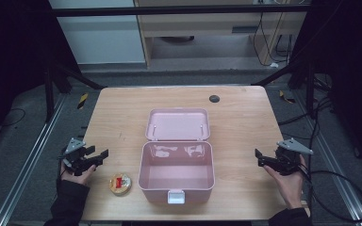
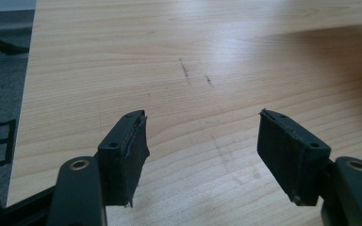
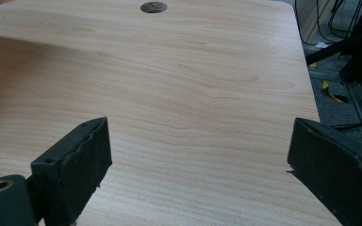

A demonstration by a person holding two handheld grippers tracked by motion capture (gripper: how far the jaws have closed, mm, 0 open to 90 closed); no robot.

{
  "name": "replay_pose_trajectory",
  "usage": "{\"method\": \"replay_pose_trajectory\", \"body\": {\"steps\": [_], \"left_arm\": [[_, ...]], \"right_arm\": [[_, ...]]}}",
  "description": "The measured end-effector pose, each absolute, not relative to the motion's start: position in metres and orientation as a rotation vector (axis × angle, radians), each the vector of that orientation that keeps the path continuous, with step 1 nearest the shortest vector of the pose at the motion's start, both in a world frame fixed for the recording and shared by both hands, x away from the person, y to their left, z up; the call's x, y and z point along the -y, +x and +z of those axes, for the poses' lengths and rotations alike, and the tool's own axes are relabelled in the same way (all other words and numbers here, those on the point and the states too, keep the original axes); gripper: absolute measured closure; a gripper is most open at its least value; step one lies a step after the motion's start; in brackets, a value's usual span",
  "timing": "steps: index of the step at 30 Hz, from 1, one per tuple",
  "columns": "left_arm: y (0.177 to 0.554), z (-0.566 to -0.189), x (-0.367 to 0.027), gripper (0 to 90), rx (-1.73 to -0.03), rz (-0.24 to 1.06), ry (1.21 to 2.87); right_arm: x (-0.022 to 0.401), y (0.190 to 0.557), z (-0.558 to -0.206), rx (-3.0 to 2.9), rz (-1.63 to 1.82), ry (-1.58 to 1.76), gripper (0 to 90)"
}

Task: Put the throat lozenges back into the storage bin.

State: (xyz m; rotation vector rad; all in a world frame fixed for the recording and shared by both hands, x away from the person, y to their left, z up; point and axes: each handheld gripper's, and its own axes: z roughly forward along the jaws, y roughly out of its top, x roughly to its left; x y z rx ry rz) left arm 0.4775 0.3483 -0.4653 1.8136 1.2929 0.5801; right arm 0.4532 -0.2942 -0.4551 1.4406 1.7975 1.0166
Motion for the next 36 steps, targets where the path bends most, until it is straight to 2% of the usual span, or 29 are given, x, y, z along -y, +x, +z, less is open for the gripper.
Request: {"method": "replay_pose_trajectory", "body": {"steps": [17,36], "left_arm": [[0.48,-0.432,-0.349,26.8,-1.072,0.489,1.915],[0.472,-0.393,-0.349,21.1,-0.835,0.346,2.18]], "right_arm": [[0.296,0.452,-0.457,-1.806,0.974,1.418,7.0],[0.295,0.452,-0.459,-1.823,0.947,1.384,5.9]]}}
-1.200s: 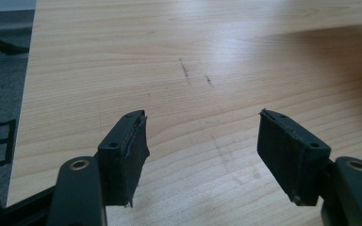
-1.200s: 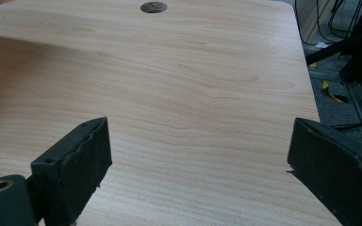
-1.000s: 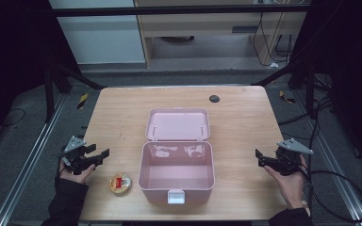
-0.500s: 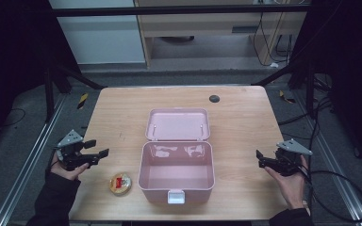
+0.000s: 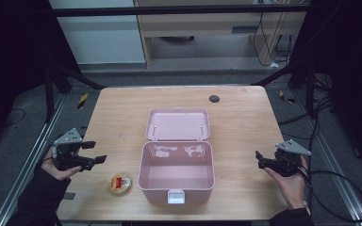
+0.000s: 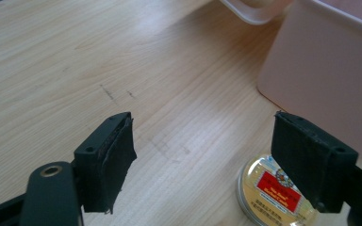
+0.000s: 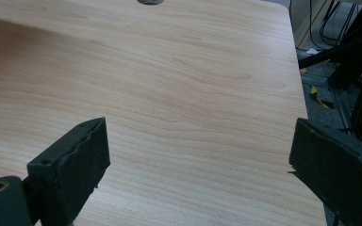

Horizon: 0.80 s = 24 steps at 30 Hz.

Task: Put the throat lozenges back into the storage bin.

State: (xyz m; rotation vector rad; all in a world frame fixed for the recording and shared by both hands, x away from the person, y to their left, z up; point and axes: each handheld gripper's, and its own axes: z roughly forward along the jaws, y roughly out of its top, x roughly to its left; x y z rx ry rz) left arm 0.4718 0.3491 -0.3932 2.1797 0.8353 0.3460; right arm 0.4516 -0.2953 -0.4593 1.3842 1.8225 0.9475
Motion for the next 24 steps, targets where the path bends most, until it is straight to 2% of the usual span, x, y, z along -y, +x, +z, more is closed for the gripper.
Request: {"method": "replay_pose_trajectory", "body": {"steps": [24], "left_arm": [[0.467,-0.378,-0.325,17.7,-0.603,0.274,2.414]], "right_arm": [[0.295,0.451,-0.461,-1.843,0.933,1.369,4.9]]}}
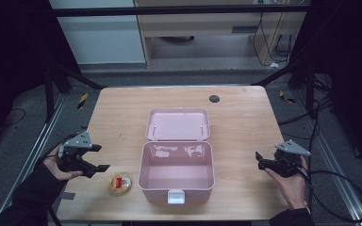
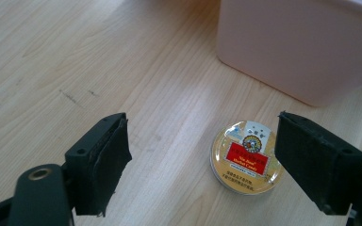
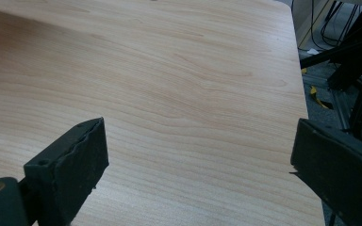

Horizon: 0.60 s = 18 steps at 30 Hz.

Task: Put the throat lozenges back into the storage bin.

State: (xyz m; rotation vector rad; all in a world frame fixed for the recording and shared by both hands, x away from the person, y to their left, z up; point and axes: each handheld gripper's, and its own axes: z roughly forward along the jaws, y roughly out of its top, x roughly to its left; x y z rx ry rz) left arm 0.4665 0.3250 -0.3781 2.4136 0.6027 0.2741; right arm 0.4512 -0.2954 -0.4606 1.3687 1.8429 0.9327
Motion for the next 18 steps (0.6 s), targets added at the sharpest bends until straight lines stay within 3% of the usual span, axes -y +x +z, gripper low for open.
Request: {"method": "replay_pose_trajectory", "body": {"steps": [18], "left_arm": [[0.46,-0.383,-0.307,14.0,-0.473,0.226,2.557]], "right_arm": [[0.294,0.452,-0.464,-1.875,0.914,1.364,4.2]]}}
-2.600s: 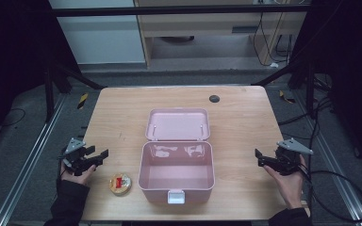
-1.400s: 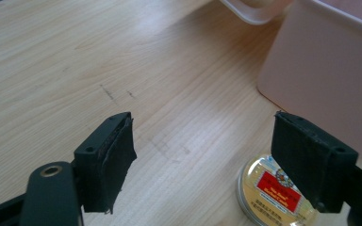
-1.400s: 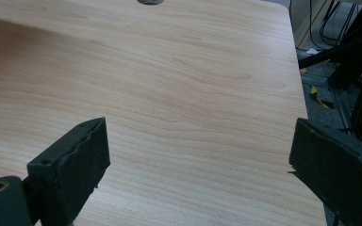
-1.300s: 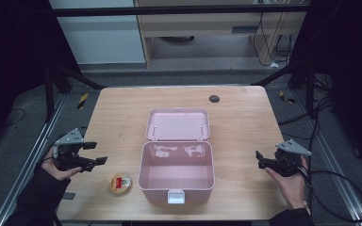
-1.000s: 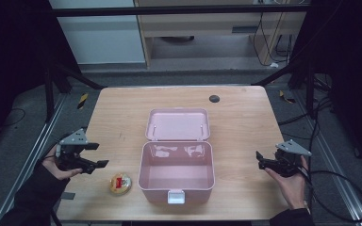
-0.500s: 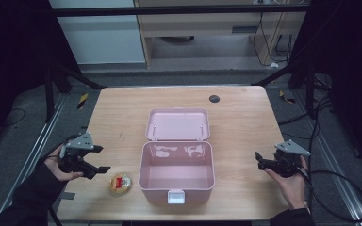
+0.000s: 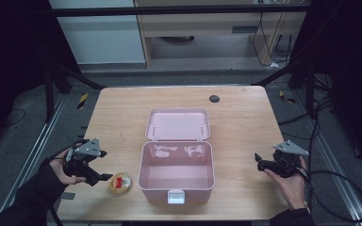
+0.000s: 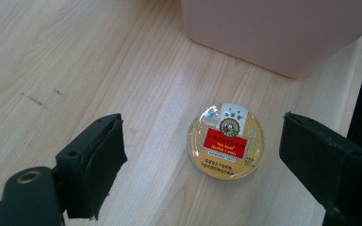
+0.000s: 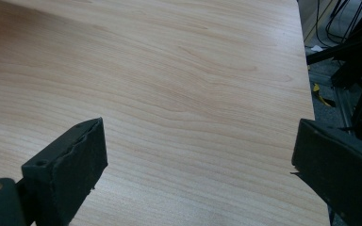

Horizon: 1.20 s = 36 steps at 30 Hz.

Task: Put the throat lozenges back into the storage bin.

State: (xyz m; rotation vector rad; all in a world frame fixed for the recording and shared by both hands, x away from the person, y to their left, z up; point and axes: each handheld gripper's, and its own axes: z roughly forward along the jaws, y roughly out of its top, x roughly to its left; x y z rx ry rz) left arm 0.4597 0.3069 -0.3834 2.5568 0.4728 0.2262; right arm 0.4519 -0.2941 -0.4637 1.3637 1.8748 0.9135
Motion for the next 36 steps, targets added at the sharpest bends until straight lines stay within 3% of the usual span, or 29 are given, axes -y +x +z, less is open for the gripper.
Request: {"method": "replay_pose_trajectory", "body": {"steps": [36], "left_arm": [[0.46,-0.431,-0.272,7.4,-0.296,0.127,2.789]], "right_arm": [[0.29,0.454,-0.47,-1.927,0.872,1.352,3.0]]}}
